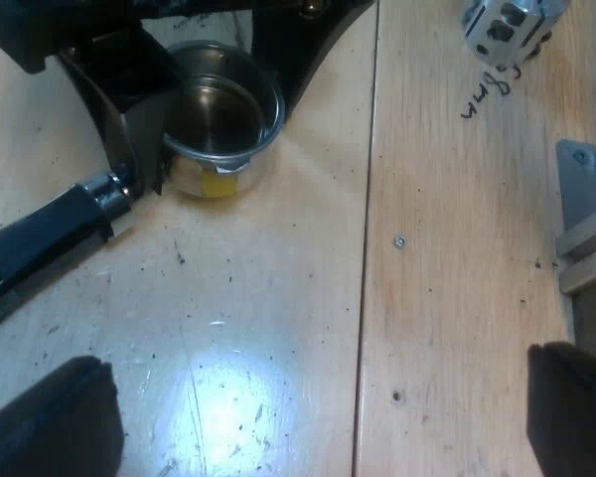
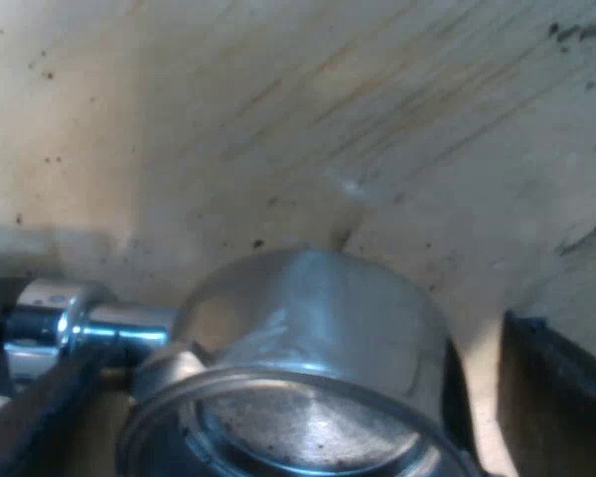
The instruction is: Put the handle in the coffee machine
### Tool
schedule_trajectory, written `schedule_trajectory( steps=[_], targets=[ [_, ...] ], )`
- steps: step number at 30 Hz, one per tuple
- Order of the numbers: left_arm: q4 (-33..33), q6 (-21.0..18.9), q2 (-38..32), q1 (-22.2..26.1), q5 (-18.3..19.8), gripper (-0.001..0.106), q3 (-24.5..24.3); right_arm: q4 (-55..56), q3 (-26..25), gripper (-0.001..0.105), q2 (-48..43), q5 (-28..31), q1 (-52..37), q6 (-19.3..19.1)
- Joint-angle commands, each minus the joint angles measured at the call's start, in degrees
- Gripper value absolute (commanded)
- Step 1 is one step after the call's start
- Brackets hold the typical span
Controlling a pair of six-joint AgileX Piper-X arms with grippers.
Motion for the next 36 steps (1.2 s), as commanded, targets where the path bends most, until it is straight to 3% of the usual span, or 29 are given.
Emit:
schedule_trajectory(
  steps=[1, 5, 6, 11, 18, 24, 30, 36],
  targets=[
    [-0.15, -0.57, -0.25, -0.29, -0.11, 0.085, -0.33, 0.57, 0.24, 0.052, 0.74, -1.44, 0.10, -0.65],
    [-1.27, -0.55, -0.25, -0.29, -0.11, 0.085, -0.33, 0.57, 0.24, 0.007, 0.74, -1.74, 0.10, -3.53],
    [-1.57, -0.55, -0.25, -0.29, -0.11, 0.085, -0.33, 0.57, 0.07, 0.000, 0.58, -1.74, 0.10, -3.94],
    [-1.29, -0.55, -0.25, -0.29, -0.11, 0.085, -0.33, 1.37, -0.43, 0.000, -0.93, -1.74, 0.10, -7.52],
    [-0.91, -0.20, -0.25, -0.29, -0.11, 0.085, -1.26, 10.53, -0.67, 0.000, -6.01, -1.74, -0.03, -13.53],
    [-0.91, 8.81, -0.25, -0.29, -3.52, 0.085, -4.89, 17.27, -0.92, 0.000, -10.30, -1.38, -0.03, -20.39],
    [1.20, 12.32, -0.25, -0.29, -4.02, 0.085, -5.69, 20.42, -3.23, 0.000, -11.00, -1.38, -0.03, -28.92],
    [5.19, 15.12, -0.25, -0.29, -4.02, 0.085, -5.69, 20.47, -5.20, 0.000, -11.00, -2.77, -0.03, -33.61]
  ],
)
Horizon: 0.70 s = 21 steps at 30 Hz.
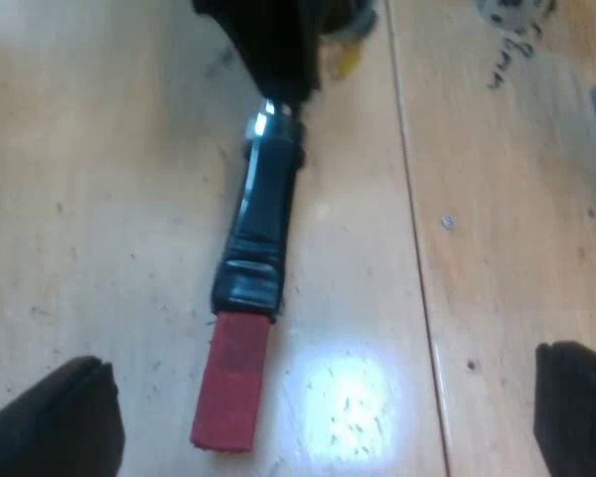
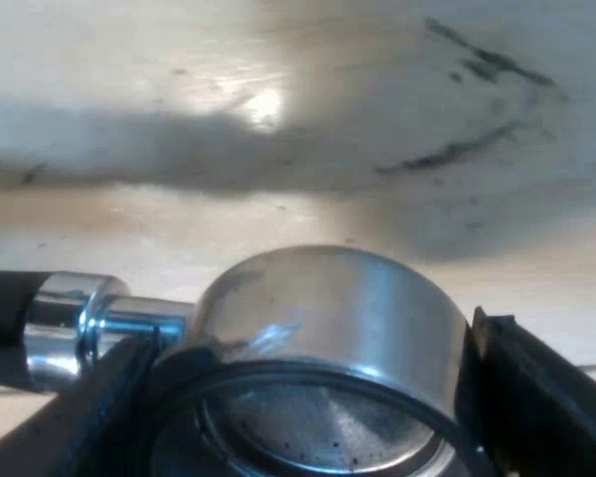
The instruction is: Put the handle in the coffee machine
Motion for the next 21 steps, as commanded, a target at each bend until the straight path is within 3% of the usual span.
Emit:
schedule_trajectory(
  steps=[1, 8, 14, 21],
  targets=[
    [0.66, 0.68, -0.25, -0.29, -0.45, 0.085, -0.32, 0.46, -1.37, 0.000, -0.70, -1.84, -0.03, -2.75],
    [0.63, 1.73, 2.69, -0.29, -0.45, 0.085, -0.32, 0.14, -2.79, 0.000, -0.70, -6.89, -0.03, -4.13],
    [1.12, 6.05, 6.68, -0.29, -0.45, 0.085, -0.32, -0.59, -3.36, 0.000, -1.16, -9.35, -0.03, -4.97],
    [1.10, 6.46, 7.84, -0.29, -0.45, 0.085, -0.32, -1.43, -3.74, 0.000, -2.68, -11.45, -0.03, -5.08]
  ],
)
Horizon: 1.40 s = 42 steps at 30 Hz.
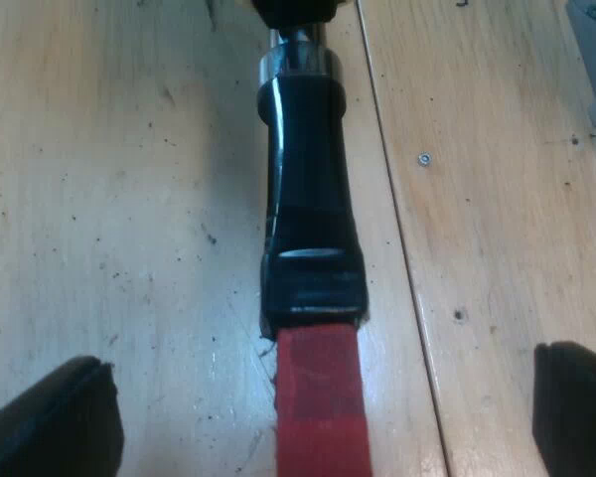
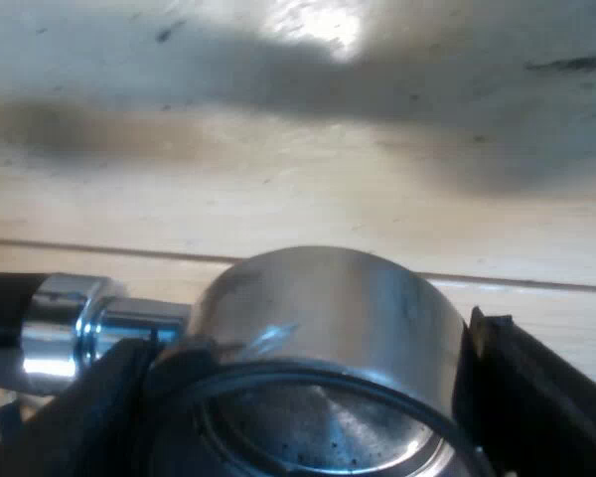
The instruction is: Put the handle in the coffee machine
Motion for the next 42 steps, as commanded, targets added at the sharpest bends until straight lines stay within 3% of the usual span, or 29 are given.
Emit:
schedule_trajectory(
  steps=[1, 15, 23, 42],
  targets=[
    [0.40, 0.36, 1.21, -0.29, -0.20, 0.085, -0.32, -1.79, -1.52, 0.000, -1.79, -3.07, -0.03, -1.07],
    [-1.52, 0.36, 3.45, -0.29, -1.72, 0.085, 0.74, -3.16, -1.62, 0.000, -3.91, -7.84, -0.03, -1.07],
    [-1.65, 0.36, 3.45, -0.29, -3.00, 0.085, 3.18, -3.16, -1.62, 0.000, -3.91, -7.83, -0.03, -1.07],
    [-5.10, 0.36, 3.45, -0.29, -2.08, 0.084, 2.70, -3.16, -1.62, 0.000, -3.91, -6.50, -0.03, 0.18]
  ],
)
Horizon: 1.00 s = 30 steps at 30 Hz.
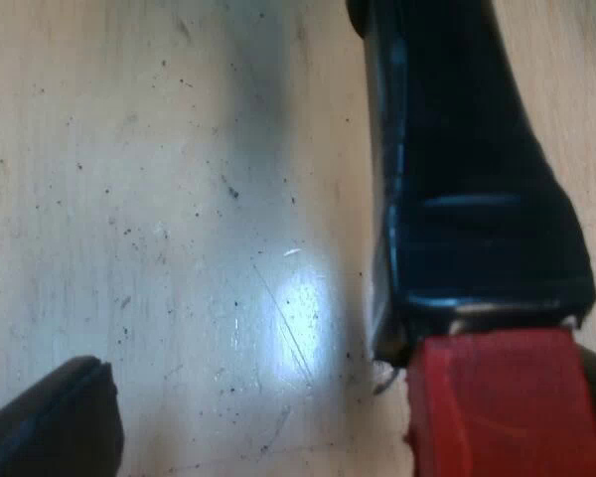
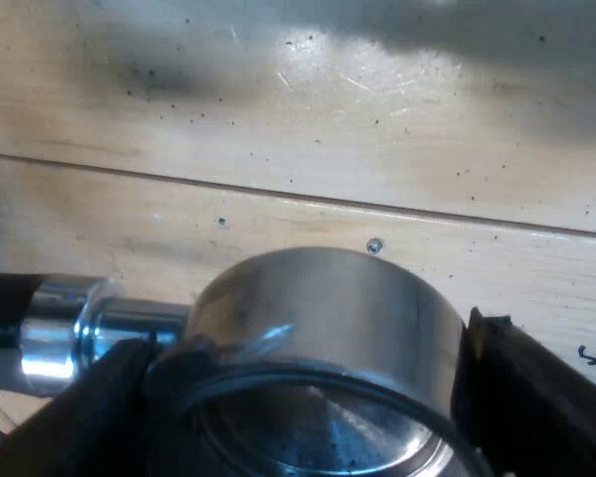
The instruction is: Put the handle in the coffee machine
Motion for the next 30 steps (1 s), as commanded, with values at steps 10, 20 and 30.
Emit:
schedule_trajectory(
  steps=[10, 20, 30],
  targets=[
    [0.28, -0.01, 0.09, -0.29, 1.60, 0.055, -0.49, -0.94, -1.04, 0.000, -0.88, -1.35, -0.03, -0.25],
    [0.28, -0.01, 0.09, -0.29, 4.80, 0.015, -0.49, -0.94, -1.04, 0.000, -0.88, -1.19, -0.03, 0.69],
    [0.28, -0.01, 0.09, -0.29, 7.69, 0.000, -0.49, -0.94, -1.04, 0.000, -0.88, 0.38, -0.03, 1.00]
  ],
)
